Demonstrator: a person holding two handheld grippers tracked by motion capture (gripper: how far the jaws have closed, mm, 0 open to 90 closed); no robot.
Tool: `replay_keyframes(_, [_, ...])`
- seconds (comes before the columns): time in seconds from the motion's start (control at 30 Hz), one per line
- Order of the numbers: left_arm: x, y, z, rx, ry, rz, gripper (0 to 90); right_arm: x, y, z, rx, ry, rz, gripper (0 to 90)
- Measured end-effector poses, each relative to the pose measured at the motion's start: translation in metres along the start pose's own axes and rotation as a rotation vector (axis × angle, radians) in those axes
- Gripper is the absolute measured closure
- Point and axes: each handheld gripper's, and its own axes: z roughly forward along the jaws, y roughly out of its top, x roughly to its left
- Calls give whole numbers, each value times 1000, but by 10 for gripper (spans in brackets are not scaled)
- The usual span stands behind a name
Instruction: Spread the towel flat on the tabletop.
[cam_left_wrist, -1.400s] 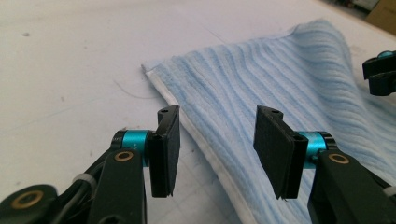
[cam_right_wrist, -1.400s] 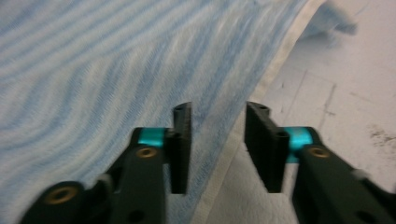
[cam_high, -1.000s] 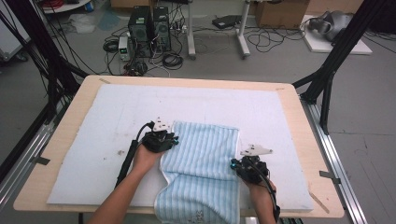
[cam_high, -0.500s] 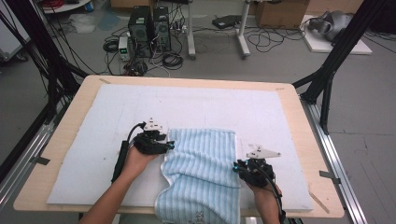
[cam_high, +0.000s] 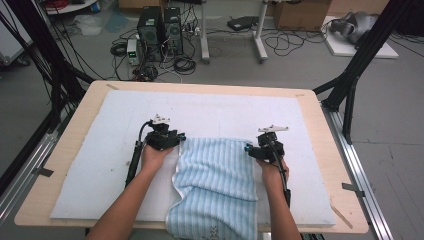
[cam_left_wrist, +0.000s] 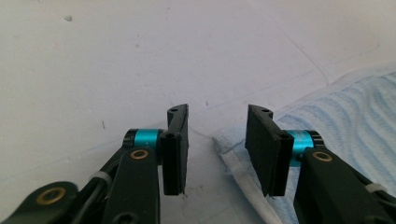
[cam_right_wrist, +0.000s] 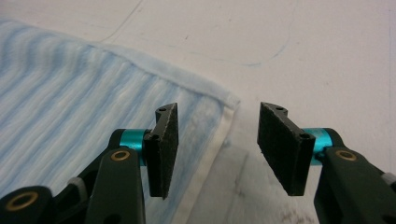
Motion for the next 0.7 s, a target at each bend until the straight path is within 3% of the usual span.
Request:
replay_keyframes(0.1, [-3,-1,3,18,6,18,614,-1,4,11,11,-9,3,491])
replay_keyframes(0.2, [-10,-3,3,42,17,96,685,0,4,19,28,-2,-16,563])
replay_keyframes(0.27, [-13,-3,2,54,11,145,827,3,3,20,14,5,-43,654])
replay_keyframes(0.3, [-12,-3,2,57,3,139,845,4,3,20,12,9,-57,713])
replay_keyframes(0.4, [-5,-2,2,45,-24,60,855,5,6,20,35,50,-59,833])
replay_keyframes(0.47, [0,1,0,-28,-20,32,857,4,12,21,70,60,-66,846])
replay_keyframes(0.5, [3,4,-1,-49,-19,13,857,5,15,22,67,43,-91,866])
replay_keyframes(0.6, [8,17,-2,-104,-10,19,857,6,23,22,7,34,-121,865])
replay_keyframes(0.67, [12,22,-3,-181,-6,14,856,5,26,28,-1,36,-131,865])
replay_keyframes(0.7, [16,23,0,-153,-2,5,857,4,27,31,-1,36,-128,865])
